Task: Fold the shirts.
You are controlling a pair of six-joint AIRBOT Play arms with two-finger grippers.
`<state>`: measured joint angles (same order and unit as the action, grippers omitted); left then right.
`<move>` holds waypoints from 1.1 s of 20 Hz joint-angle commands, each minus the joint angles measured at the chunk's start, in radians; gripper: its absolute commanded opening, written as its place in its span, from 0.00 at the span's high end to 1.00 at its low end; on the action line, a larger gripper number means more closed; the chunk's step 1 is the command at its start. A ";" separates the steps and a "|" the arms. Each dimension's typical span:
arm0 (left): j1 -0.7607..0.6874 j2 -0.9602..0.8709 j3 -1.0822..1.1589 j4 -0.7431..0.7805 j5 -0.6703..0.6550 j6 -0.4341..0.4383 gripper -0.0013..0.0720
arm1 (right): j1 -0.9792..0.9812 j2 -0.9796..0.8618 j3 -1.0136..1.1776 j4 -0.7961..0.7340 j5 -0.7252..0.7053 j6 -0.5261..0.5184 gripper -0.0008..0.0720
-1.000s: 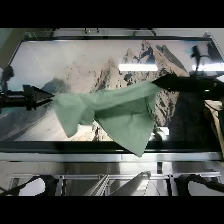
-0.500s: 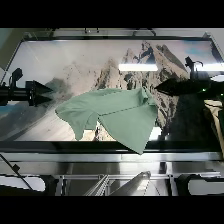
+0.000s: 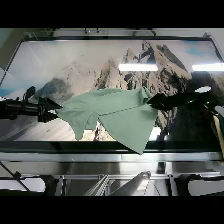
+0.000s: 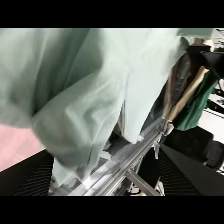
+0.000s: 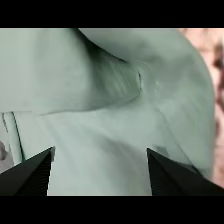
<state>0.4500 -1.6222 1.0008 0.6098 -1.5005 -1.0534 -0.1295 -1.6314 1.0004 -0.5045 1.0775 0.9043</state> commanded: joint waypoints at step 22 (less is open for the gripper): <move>-0.096 -0.017 0.274 -0.168 -0.069 0.025 0.95 | 0.138 0.054 0.206 0.078 0.004 -0.014 0.96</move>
<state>0.3290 -1.6833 1.2705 0.4896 -1.5398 -1.0355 0.0093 -1.6566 1.2049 -0.4145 1.0409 0.9043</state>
